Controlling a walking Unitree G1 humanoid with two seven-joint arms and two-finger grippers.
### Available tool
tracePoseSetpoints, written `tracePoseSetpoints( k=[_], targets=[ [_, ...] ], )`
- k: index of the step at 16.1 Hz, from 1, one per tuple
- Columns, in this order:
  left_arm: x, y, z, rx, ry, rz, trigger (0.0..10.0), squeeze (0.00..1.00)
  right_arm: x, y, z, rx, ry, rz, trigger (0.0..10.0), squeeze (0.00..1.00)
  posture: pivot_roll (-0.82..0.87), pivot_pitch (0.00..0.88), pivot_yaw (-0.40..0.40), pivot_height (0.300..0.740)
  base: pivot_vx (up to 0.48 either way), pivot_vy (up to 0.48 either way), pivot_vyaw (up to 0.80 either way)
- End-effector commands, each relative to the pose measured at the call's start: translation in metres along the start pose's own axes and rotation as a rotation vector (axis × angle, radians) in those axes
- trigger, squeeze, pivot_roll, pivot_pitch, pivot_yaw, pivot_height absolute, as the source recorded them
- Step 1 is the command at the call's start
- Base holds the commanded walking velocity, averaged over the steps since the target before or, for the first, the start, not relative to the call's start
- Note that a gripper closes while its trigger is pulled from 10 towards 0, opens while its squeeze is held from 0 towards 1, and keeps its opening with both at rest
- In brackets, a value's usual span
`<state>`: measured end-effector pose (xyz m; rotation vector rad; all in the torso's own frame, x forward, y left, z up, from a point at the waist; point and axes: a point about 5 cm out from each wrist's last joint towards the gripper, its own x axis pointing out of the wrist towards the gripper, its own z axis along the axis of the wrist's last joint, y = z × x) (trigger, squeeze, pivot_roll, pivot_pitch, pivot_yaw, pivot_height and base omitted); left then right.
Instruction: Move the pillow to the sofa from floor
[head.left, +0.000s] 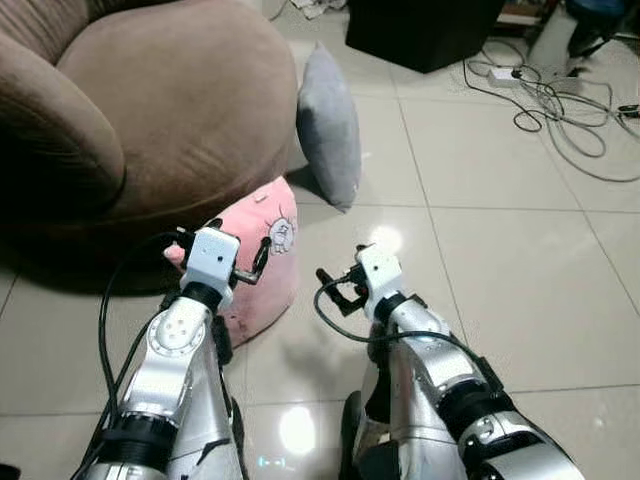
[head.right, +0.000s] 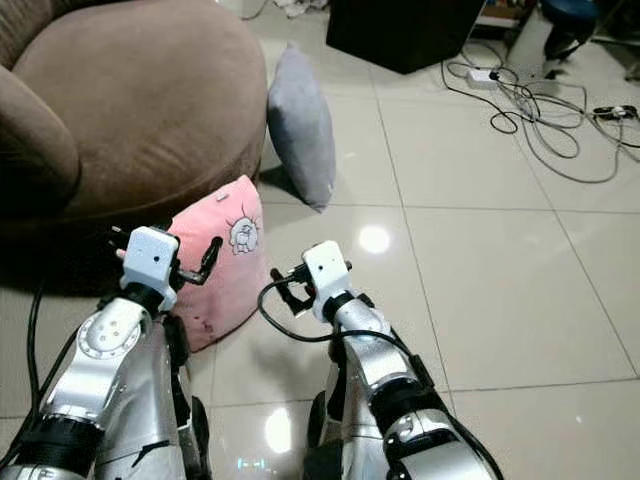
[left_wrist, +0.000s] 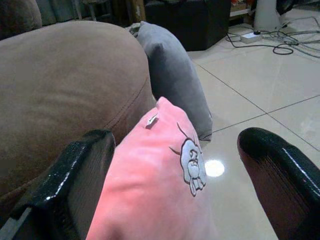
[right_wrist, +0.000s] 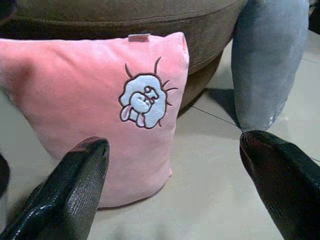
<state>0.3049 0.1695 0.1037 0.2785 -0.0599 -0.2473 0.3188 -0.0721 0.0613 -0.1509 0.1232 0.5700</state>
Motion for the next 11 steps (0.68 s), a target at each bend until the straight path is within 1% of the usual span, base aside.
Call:
tracePoseSetpoints(
  k=[1, 5, 7, 11],
  targets=[
    [-0.002, -0.0012, -0.0054, -0.007, 0.025, 0.006, 10.0, 1.0, -0.0018, -0.001, -0.0023, 0.015, 0.008, -0.005, 10.0, 0.0, 0.08, 0.263, -0.141, 0.472, 0.0, 0.469, 0.0],
    [-0.0016, -0.0025, -0.0057, -0.004, 0.028, 0.004, 10.0, 1.0, -0.0019, -0.0017, -0.0022, 0.01, 0.011, -0.004, 10.0, 0.0, 0.08, 0.264, -0.142, 0.472, 0.0, 0.478, 0.0],
    [-0.0001, -0.0039, -0.0054, 0.023, 0.031, -0.007, 10.0, 1.0, -0.0019, -0.0021, -0.0016, 0.009, 0.009, -0.003, 10.0, 0.0, 0.07, 0.264, -0.142, 0.472, 0.281, 0.0, 0.0],
    [0.0001, -0.0072, -0.0103, 0.094, 0.066, -0.04, 10.0, 1.0, -0.0031, -0.0007, -0.0024, 0.01, 0.008, -0.003, 10.0, 0.0, 0.06, 0.263, -0.134, 0.472, 0.338, -0.335, 0.0]
  ],
)
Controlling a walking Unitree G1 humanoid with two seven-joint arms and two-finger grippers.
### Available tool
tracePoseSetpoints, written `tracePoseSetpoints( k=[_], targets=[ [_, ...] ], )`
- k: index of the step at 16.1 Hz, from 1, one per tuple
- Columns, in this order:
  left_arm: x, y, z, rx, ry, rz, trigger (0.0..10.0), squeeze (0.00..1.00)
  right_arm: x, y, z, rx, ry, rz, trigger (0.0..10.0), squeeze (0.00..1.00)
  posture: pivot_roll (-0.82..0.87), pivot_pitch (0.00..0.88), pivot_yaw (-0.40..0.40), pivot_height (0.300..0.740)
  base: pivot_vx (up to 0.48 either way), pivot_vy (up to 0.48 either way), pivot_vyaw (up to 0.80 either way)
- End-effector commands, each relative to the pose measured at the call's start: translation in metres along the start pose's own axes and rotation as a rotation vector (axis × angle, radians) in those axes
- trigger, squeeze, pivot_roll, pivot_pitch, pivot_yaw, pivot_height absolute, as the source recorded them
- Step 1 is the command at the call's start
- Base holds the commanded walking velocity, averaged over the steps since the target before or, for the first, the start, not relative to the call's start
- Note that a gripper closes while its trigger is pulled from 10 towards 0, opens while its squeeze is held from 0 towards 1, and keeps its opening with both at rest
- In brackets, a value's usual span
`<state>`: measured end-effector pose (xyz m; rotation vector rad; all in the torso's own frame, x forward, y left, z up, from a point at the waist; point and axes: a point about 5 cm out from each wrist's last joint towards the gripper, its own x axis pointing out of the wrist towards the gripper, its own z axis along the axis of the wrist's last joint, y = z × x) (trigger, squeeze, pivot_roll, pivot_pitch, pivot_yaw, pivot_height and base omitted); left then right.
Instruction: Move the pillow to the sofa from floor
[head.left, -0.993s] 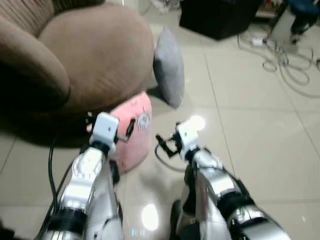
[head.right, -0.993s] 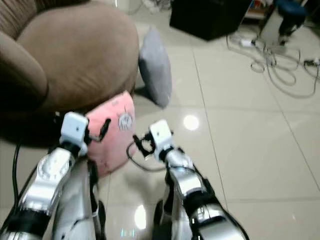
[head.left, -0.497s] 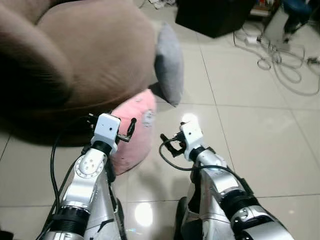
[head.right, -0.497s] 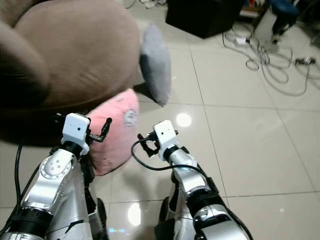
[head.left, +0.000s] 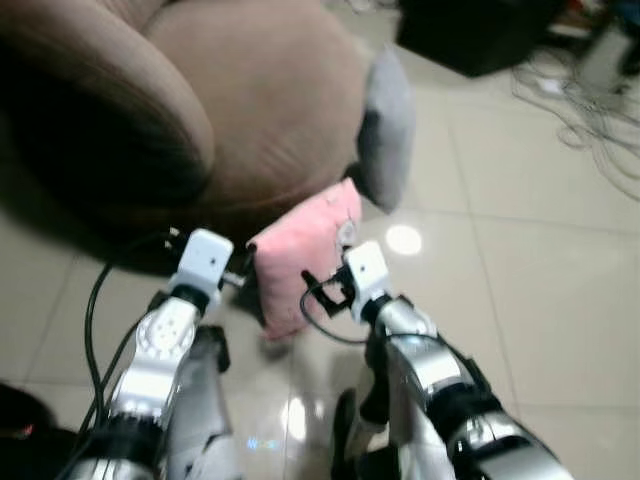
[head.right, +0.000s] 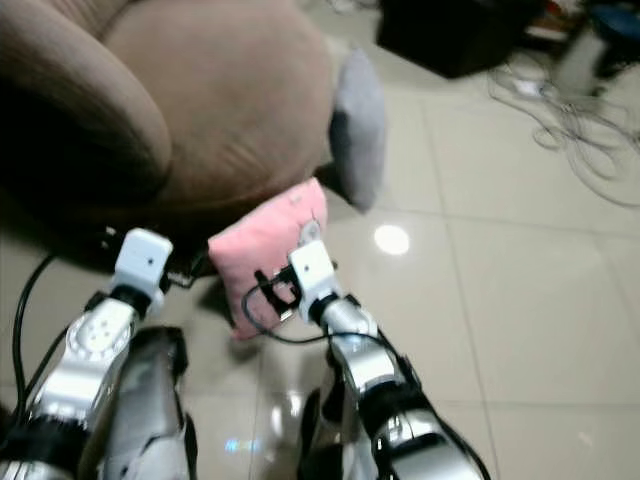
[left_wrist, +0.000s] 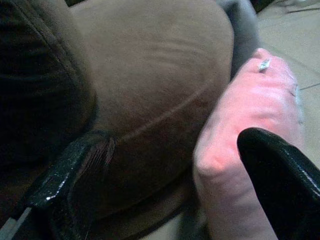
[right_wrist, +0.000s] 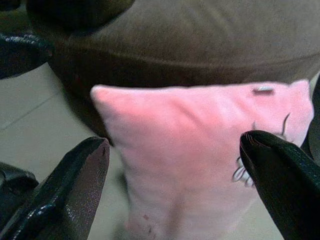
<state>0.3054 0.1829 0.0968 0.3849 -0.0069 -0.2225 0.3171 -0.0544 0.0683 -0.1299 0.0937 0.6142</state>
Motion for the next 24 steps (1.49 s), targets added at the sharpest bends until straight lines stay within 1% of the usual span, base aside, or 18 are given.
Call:
tracePoseSetpoints(
  k=[1, 3, 8, 13, 16, 20, 24],
  targets=[
    [0.0028, -0.019, 0.001, 0.0, 0.0, -0.059, 10.0, 1.0, -0.0113, -0.0147, -0.0121, 0.003, 0.044, -0.045, 10.0, 0.0, 0.06, 0.263, -0.134, 0.472, 0.296, -0.375, 0.0],
    [0.0027, -0.02, 0.0036, -0.02, -0.028, -0.063, 10.0, 1.0, -0.0115, -0.014, -0.0125, 0.003, 0.045, -0.043, 10.0, 0.0, 0.06, 0.259, -0.133, 0.472, 0.287, -0.382, 0.0],
    [0.0041, -0.0143, 0.0038, -0.016, -0.022, -0.036, 10.0, 1.0, -0.012, -0.0152, -0.0118, -0.003, 0.046, -0.044, 10.0, 0.0, 0.06, 0.252, -0.133, 0.472, 0.0, 0.0, 0.0],
    [0.0054, -0.0141, 0.0046, -0.047, -0.026, -0.019, 10.0, 1.0, -0.0129, -0.0151, -0.0122, -0.006, 0.05, -0.041, 10.0, 0.0, 0.06, 0.258, -0.136, 0.472, 0.0, 0.0, 0.0],
    [0.0062, -0.0156, 0.0041, -0.042, -0.018, -0.031, 10.0, 1.0, -0.0125, -0.0149, -0.0115, -0.007, 0.048, -0.039, 10.0, 0.0, 0.05, 0.261, -0.138, 0.472, 0.09, 0.445, 0.0],
    [0.0057, -0.0158, 0.0038, -0.049, -0.027, -0.026, 10.0, 1.0, -0.0126, -0.0144, -0.0112, -0.009, 0.048, -0.037, 10.0, 0.0, 0.05, 0.263, -0.139, 0.472, 0.411, 0.0, 0.0],
    [0.0074, -0.016, 0.0033, -0.034, -0.016, -0.035, 10.0, 1.0, -0.0133, -0.0148, -0.0114, -0.011, 0.049, -0.04, 10.0, 0.0, 0.04, 0.263, -0.135, 0.472, 0.0, 0.0, 0.0]
  ],
)
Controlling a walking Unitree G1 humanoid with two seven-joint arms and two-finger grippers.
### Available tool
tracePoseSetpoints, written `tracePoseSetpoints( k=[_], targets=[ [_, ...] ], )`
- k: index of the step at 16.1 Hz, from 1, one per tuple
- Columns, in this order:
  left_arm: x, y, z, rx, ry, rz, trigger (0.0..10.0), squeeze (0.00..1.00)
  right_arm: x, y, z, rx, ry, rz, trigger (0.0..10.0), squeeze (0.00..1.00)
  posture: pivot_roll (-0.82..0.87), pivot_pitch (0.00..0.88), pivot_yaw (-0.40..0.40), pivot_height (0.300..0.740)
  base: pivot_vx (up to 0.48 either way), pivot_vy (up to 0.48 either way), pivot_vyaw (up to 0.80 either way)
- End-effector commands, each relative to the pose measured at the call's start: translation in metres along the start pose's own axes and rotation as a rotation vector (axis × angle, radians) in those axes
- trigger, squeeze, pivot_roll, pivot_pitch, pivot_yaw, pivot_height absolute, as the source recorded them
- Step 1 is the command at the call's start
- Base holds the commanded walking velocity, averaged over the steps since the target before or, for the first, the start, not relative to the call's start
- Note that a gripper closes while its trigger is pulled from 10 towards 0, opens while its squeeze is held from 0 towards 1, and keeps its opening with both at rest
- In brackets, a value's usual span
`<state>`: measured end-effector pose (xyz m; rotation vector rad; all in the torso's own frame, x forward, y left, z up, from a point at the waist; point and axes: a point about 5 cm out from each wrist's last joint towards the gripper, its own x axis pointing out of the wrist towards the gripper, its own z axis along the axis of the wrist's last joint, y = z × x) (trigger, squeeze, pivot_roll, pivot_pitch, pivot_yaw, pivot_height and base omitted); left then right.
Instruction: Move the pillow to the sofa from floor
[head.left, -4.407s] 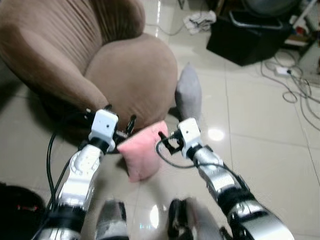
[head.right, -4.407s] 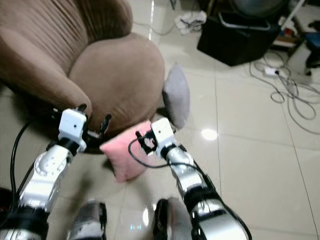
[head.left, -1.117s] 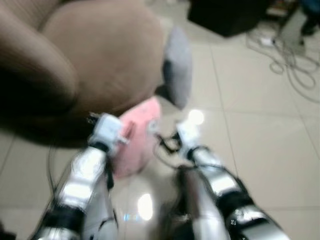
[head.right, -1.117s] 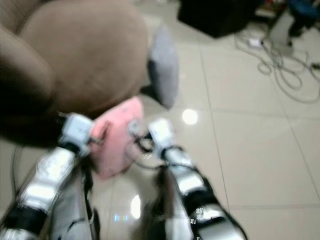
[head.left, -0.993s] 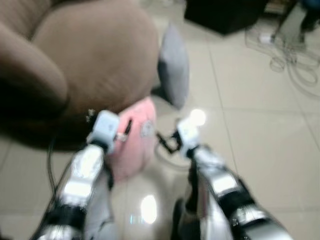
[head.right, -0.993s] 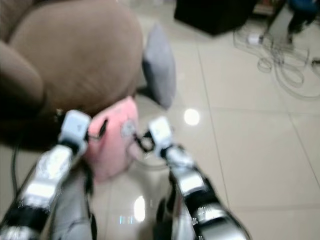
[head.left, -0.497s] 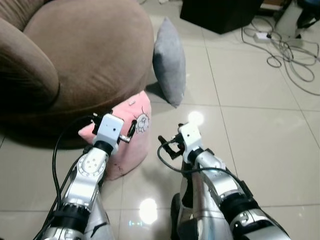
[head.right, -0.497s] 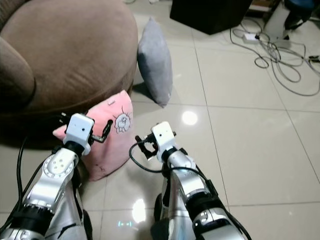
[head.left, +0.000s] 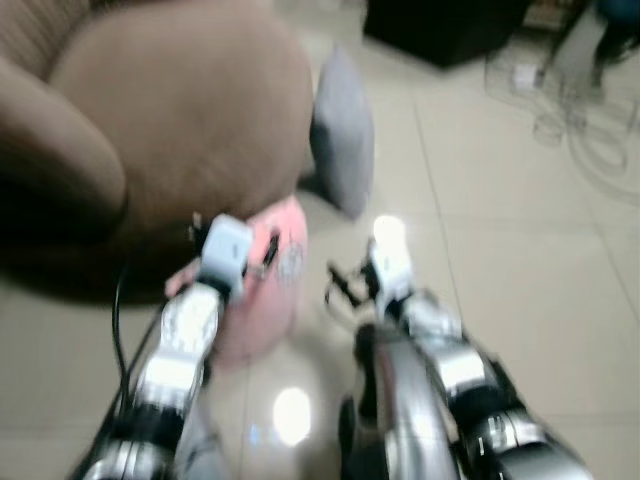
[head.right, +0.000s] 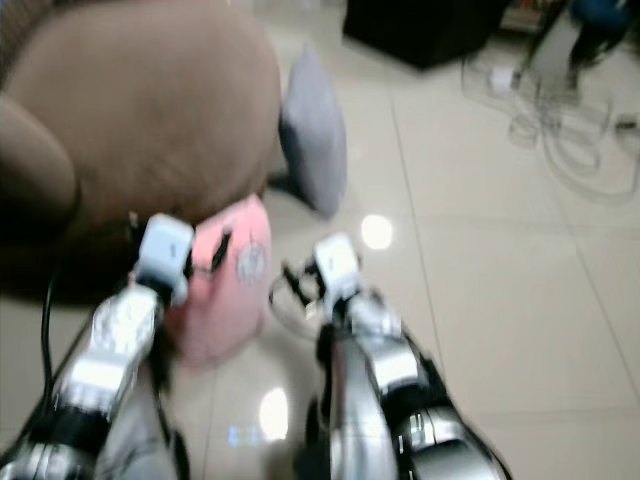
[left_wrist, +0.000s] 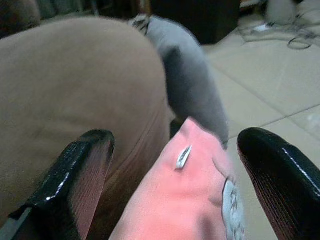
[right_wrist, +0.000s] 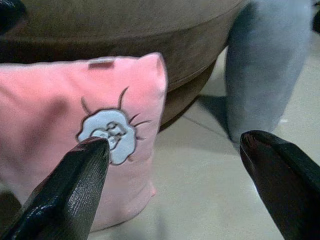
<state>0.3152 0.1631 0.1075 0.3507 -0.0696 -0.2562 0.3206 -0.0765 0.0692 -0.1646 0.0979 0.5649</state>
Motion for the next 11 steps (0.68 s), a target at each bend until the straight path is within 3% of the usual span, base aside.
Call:
tracePoseSetpoints(
  k=[1, 4, 5, 7, 8, 10, 11],
  targets=[
    [-0.007, -0.004, -0.014, 0.0, 0.061, -0.022, 10.0, 1.0, -0.003, 0.005, -0.009, 0.017, 0.031, 0.01, 10.0, 0.0, 0.04, 0.263, -0.134, 0.472, 0.0, 0.0, 0.0],
    [-0.005, -0.001, -0.02, 0.042, 0.114, -0.054, 10.0, 1.0, -0.003, 0.005, -0.003, 0.003, 0.006, 0.007, 10.0, 0.0, 0.04, 0.263, -0.129, 0.472, 0.0, 0.0, 0.0],
    [-0.005, 0.007, -0.026, 0.079, 0.159, -0.076, 10.0, 1.0, -0.004, 0.004, -0.001, -0.001, -0.003, 0.008, 10.0, 0.0, 0.04, 0.263, -0.128, 0.472, 0.0, 0.0, 0.0],
    [-0.002, 0.042, -0.033, 0.179, 0.237, -0.076, 10.0, 1.0, -0.006, 0.002, 0.0, -0.002, -0.012, 0.007, 10.0, 0.0, 0.04, 0.262, -0.124, 0.472, 0.0, 0.0, 0.0],
    [-0.001, 0.049, -0.033, 0.212, 0.253, -0.082, 10.0, 1.0, -0.007, 0.002, 0.0, -0.003, -0.014, 0.007, 10.0, 0.0, 0.03, 0.261, -0.122, 0.472, 0.0, 0.0, 0.0],
    [0.007, 0.086, -0.024, 0.332, 0.297, -0.08, 10.0, 1.0, -0.012, 0.0, 0.0, -0.007, -0.018, -0.003, 10.0, 0.0, 0.02, 0.257, -0.113, 0.472, 0.0, 0.0, 0.0],
    [0.008, 0.093, -0.02, 0.346, 0.297, -0.072, 10.0, 1.0, -0.013, -0.001, 0.0, -0.007, -0.018, -0.007, 10.0, 0.0, 0.01, 0.258, -0.11, 0.472, 0.0, 0.0, 0.0]
  ],
)
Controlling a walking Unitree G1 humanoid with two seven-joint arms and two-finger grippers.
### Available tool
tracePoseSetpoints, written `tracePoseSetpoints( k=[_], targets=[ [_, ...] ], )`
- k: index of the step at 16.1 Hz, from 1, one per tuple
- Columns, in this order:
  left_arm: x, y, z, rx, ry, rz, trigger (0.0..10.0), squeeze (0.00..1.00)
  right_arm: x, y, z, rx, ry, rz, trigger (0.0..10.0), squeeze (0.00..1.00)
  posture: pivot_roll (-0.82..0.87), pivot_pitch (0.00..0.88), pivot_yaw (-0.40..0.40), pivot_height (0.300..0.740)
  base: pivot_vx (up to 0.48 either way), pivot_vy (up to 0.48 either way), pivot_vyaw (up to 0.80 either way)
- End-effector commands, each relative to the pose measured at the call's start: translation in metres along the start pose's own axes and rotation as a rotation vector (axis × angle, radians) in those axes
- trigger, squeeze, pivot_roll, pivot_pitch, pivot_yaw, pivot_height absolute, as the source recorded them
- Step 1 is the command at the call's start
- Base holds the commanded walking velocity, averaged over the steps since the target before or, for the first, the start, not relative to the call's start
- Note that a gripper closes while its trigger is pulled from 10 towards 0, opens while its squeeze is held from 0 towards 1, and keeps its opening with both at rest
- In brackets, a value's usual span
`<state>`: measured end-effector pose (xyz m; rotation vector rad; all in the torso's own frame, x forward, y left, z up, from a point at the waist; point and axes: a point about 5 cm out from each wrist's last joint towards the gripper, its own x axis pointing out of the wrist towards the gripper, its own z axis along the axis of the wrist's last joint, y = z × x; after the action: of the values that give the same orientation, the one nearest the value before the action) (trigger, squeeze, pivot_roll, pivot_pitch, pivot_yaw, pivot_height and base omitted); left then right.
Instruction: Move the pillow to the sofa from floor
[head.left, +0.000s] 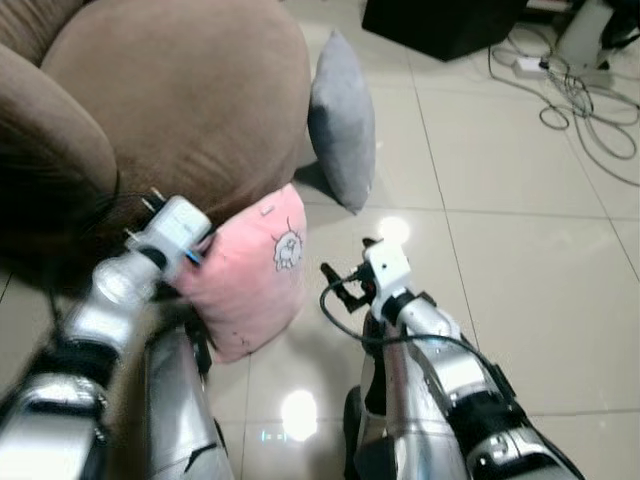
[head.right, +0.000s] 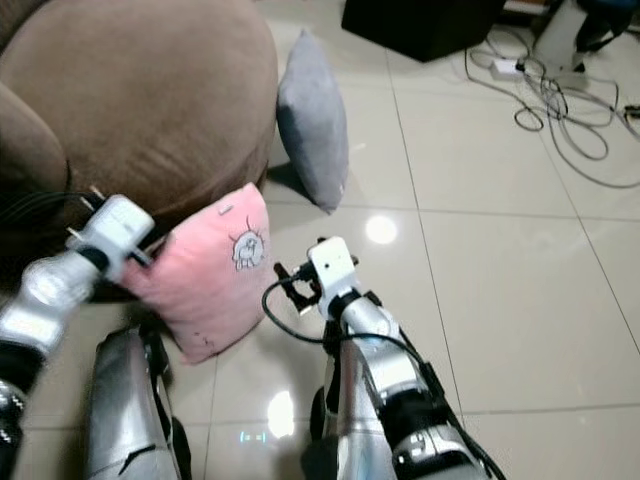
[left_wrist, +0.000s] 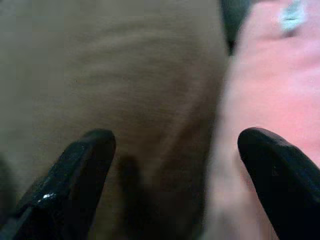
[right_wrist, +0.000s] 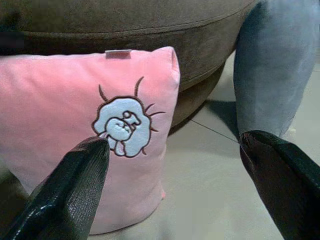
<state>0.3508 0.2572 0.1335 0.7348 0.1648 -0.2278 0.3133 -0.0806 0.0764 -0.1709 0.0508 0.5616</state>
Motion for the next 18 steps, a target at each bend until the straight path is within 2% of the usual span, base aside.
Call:
tracePoseSetpoints(
  k=[1, 3, 5, 8, 9, 11, 15, 18],
  targets=[
    [0.0, 0.002, -0.001, 0.03, 0.01, -0.041, 10.0, 1.0, -0.007, -0.002, -0.008, 0.016, 0.029, -0.012, 10.0, 0.0, 0.0, 0.258, -0.102, 0.472, 0.0, 0.0, 0.0],
    [0.001, 0.012, 0.005, 0.065, 0.0, -0.078, 10.0, 1.0, -0.011, -0.001, -0.011, 0.023, 0.035, -0.023, 10.0, 0.0, -0.01, 0.262, -0.094, 0.472, 0.0, 0.0, 0.0],
    [0.002, 0.009, 0.012, 0.128, -0.012, -0.255, 10.0, 1.0, -0.016, 0.001, -0.014, 0.032, 0.047, -0.03, 10.0, 0.0, -0.02, 0.267, -0.089, 0.472, 0.0, 0.0, 0.0],
    [0.0, 0.015, 0.03, 0.15, -0.072, -0.383, 10.0, 1.0, -0.018, 0.002, -0.015, 0.035, 0.058, -0.033, 10.0, 0.0, -0.02, 0.275, -0.087, 0.472, 0.0, 0.0, 0.0],
    [-0.005, 0.018, 0.04, 0.183, -0.11, -0.467, 10.0, 1.0, -0.018, 0.001, -0.015, 0.035, 0.064, -0.034, 10.0, 0.0, -0.02, 0.276, -0.086, 0.472, 0.0, 0.0, 0.0],
    [-0.006, 0.021, 0.045, 0.204, -0.126, -0.487, 10.0, 1.0, -0.017, 0.001, -0.015, 0.035, 0.067, -0.033, 10.0, 0.0, -0.01, 0.283, -0.089, 0.472, 0.0, 0.0, 0.0],
    [-0.007, 0.021, 0.039, 0.251, -0.08, -0.555, 10.0, 1.0, -0.014, 0.004, -0.012, 0.035, 0.067, -0.022, 10.0, 0.0, 0.0, 0.292, -0.086, 0.472, 0.0, 0.0, 0.0],
    [-0.006, 0.003, 0.027, 0.258, -0.015, -0.66, 10.0, 1.0, -0.011, 0.005, -0.011, 0.036, 0.067, -0.02, 10.0, 0.0, 0.0, 0.294, -0.082, 0.472, 0.0, 0.0, 0.0]
  ],
)
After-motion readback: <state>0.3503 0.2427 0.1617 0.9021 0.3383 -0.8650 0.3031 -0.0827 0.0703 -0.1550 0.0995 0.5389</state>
